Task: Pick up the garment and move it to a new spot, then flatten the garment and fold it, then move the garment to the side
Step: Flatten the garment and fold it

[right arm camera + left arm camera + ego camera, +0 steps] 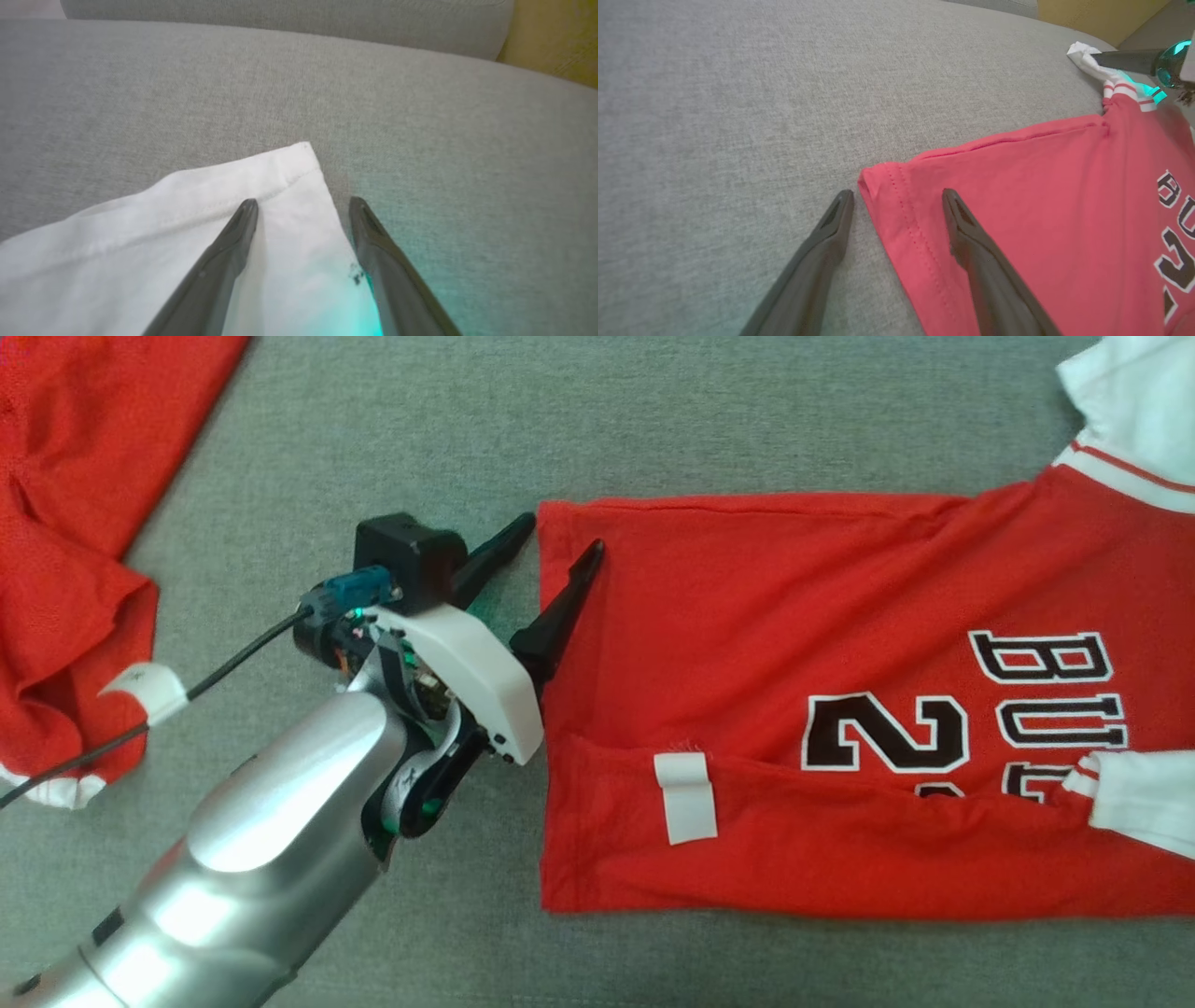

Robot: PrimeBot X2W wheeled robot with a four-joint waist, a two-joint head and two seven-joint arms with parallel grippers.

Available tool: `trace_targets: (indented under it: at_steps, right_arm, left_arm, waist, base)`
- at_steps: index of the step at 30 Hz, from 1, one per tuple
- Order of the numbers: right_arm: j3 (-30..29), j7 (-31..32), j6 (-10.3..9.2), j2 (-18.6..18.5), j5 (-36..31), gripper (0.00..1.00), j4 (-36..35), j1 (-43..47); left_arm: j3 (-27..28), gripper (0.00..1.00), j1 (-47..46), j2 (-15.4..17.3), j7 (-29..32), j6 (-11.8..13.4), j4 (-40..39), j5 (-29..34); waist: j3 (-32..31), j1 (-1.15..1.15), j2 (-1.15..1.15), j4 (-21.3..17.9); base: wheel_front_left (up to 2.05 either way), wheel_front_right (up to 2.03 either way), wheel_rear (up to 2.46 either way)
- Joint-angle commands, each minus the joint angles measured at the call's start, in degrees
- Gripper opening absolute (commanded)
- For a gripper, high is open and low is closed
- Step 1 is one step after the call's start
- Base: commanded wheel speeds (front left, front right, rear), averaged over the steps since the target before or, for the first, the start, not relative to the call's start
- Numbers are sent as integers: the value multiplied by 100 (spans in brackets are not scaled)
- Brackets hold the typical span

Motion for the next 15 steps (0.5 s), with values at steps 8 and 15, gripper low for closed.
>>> trace_targets:
  at_steps: [8,15]
  right_arm:
    - [222,-66,39,-56,141,100,309,-197]
    - [585,36,39,-24,569,100,357,-243]
  left_arm:
    - [109,100,-118,128,85,-130,130,-66]
    - [38,100,-174,168,237,-244,97,-123]
  waist:
    - [20,-1,0,6]
    - [42,-1,0,-43]
  base:
    - [0,0,0]
    - [0,0,0]
